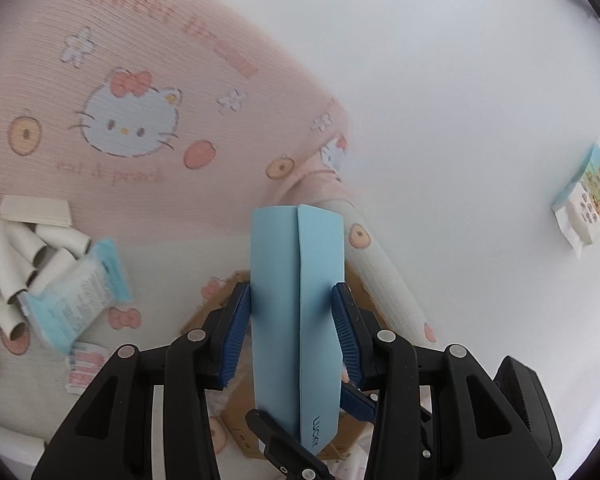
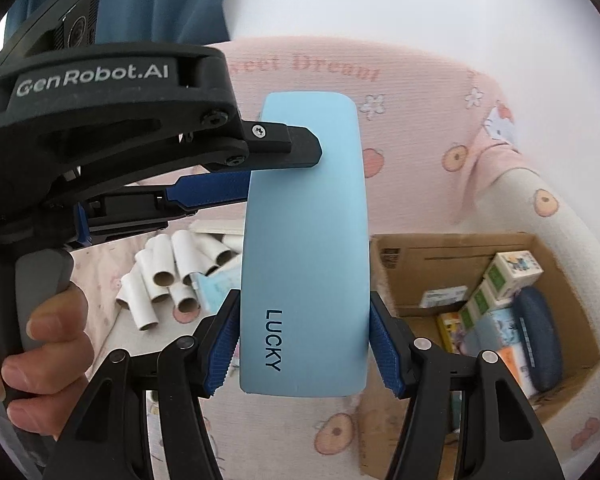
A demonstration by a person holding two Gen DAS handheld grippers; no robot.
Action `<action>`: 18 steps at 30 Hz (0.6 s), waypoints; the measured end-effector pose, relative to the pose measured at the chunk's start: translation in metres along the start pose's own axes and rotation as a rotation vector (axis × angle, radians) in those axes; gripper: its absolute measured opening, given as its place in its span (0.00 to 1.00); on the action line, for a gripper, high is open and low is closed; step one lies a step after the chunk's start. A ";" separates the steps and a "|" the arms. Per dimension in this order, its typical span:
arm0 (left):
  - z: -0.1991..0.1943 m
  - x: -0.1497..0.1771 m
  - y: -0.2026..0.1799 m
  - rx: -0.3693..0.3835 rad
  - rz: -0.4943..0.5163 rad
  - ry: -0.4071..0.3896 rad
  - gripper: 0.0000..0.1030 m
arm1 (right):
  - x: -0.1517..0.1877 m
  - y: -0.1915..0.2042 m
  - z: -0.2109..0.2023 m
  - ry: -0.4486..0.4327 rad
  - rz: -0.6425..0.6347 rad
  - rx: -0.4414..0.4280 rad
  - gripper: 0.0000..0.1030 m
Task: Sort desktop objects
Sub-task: 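Lift the LUCKY pencil case with both grippers and carry it over the box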
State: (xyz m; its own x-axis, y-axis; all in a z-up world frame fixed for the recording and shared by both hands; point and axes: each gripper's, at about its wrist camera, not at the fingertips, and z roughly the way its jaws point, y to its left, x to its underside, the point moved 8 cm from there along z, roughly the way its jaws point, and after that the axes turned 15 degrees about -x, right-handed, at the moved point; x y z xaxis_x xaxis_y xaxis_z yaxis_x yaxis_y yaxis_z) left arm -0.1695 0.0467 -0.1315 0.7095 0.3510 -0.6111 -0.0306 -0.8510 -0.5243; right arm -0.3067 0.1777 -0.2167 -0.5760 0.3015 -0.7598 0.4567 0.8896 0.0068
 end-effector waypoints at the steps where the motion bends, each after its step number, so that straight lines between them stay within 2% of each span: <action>1: 0.004 0.001 -0.005 0.011 0.000 0.007 0.44 | -0.001 -0.003 -0.002 0.007 0.003 0.009 0.56; 6: 0.021 0.008 -0.031 0.048 0.022 0.055 0.44 | 0.003 -0.030 -0.014 0.029 0.040 0.062 0.56; 11: 0.050 0.018 -0.052 0.077 -0.005 0.139 0.44 | 0.015 -0.062 -0.018 0.067 0.069 0.095 0.56; 18: 0.091 0.037 -0.079 0.081 -0.011 0.246 0.44 | 0.033 -0.106 -0.023 0.127 0.119 0.107 0.57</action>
State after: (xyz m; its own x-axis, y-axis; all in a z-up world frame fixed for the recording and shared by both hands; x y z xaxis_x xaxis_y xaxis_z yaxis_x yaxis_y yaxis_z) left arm -0.2048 0.1623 -0.1667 0.8595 0.2467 -0.4476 -0.0708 -0.8099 -0.5822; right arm -0.3899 0.1013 -0.2276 -0.5915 0.4494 -0.6695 0.5923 0.8055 0.0175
